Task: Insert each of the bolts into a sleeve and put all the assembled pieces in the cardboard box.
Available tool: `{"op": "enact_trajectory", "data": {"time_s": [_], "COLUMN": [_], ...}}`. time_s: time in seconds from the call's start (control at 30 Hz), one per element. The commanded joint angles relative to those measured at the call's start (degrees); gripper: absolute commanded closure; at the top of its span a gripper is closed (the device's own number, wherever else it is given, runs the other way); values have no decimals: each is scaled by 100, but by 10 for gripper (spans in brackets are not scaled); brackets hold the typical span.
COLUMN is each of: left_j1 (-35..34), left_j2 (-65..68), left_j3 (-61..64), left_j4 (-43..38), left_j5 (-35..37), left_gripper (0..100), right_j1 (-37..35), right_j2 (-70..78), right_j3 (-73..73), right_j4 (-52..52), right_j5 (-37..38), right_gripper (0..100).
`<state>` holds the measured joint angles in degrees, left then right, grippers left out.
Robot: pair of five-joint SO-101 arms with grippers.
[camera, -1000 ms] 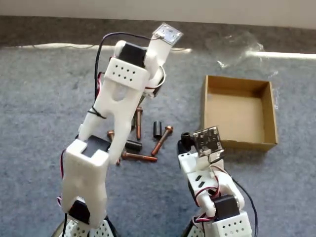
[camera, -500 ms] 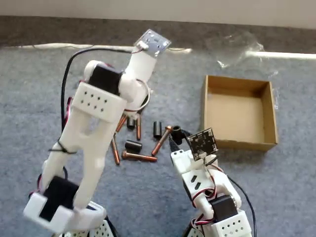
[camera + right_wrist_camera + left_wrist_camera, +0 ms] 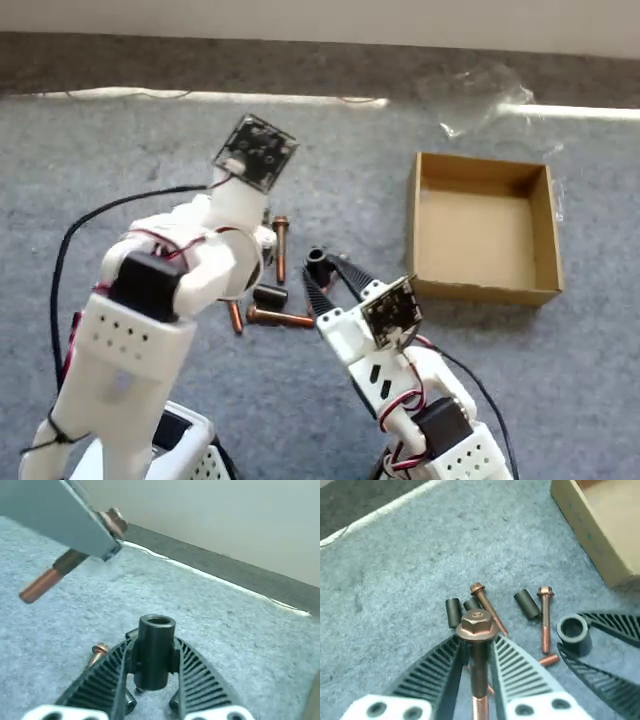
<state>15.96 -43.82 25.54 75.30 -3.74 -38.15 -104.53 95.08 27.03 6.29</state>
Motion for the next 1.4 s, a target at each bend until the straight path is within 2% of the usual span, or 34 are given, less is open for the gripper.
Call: {"op": "enact_trajectory", "data": {"time_s": [0.0, 0.23, 0.43, 0.67, 1.1, 1.37], "left_j1": [-549, -681, -664, 57, 207, 576], "left_j2": [-857, -1657, -1947, -1912, -1956, -1956], "left_j3": [426, 1165, 1490, 1833, 1982, 1956], "left_j4": [-730, -1556, -2286, -3262, -4448, -4589], "left_j5": [-35, -35, -18, -26, 18, 1240], "left_gripper": [996, 995, 995, 995, 995, 995], "right_j1": [-136, -110, 303, 303, 303, 303], "right_j2": [-66, -66, -66, -40, -57, -57], "right_j3": [-66, -31, -22, 681, 857, 857], "right_j4": [-295, -1033, -1095, -2000, -1226, -954], "right_j5": [-18, 0, -18, 0, -26, -26], "right_gripper": [995, 995, 995, 995, 995, 995]}}
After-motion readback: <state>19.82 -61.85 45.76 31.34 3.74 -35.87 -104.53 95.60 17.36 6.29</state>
